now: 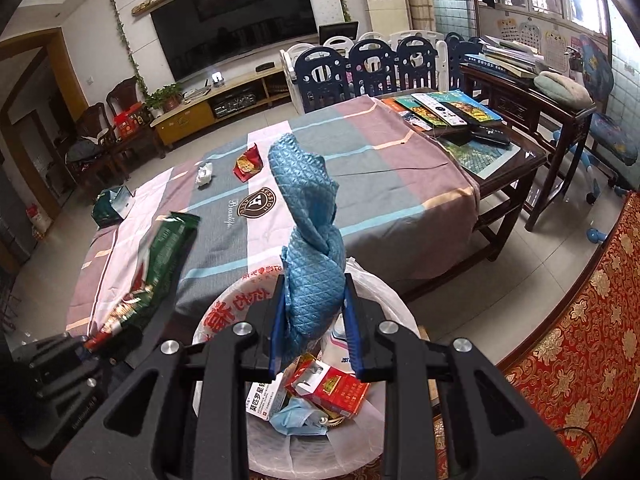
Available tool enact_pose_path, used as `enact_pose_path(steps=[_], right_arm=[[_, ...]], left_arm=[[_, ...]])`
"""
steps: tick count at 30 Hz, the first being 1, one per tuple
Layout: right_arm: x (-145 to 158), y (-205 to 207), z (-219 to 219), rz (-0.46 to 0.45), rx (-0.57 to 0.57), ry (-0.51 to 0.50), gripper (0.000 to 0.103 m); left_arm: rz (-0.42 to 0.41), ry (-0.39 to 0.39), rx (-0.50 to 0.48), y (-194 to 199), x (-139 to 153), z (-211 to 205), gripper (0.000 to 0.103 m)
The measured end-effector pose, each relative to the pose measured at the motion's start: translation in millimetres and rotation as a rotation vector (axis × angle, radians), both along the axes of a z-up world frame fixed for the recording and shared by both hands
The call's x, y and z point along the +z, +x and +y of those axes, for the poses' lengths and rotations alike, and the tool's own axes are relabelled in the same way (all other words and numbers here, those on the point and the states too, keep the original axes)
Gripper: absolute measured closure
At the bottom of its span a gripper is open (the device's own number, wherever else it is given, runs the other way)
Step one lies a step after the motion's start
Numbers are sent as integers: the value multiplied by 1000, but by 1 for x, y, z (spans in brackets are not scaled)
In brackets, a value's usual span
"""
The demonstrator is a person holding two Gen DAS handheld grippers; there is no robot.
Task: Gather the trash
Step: 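Carry the cloth and snack bag to the wastebasket and open both grippers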
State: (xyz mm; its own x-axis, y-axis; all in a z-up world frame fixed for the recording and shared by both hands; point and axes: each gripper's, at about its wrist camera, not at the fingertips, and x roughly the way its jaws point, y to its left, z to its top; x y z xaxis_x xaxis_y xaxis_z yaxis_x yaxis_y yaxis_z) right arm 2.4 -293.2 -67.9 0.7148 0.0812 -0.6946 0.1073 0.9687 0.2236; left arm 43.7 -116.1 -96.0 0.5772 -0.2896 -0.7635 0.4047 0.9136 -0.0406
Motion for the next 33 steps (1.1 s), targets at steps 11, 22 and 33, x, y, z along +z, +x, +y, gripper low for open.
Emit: enact_pose_path(steps=[11,22,33], right_arm=[[-5,5,-7,21,-6,8,76],[-46,21,12,226,71,-44,67],[-37,20,7,180,13,2,26]], left_arm=[[176,-8,-54,12,-41,-9,81],[179,-24,167,24,-41,25,29],[145,-87,397,36,-29,69,24]])
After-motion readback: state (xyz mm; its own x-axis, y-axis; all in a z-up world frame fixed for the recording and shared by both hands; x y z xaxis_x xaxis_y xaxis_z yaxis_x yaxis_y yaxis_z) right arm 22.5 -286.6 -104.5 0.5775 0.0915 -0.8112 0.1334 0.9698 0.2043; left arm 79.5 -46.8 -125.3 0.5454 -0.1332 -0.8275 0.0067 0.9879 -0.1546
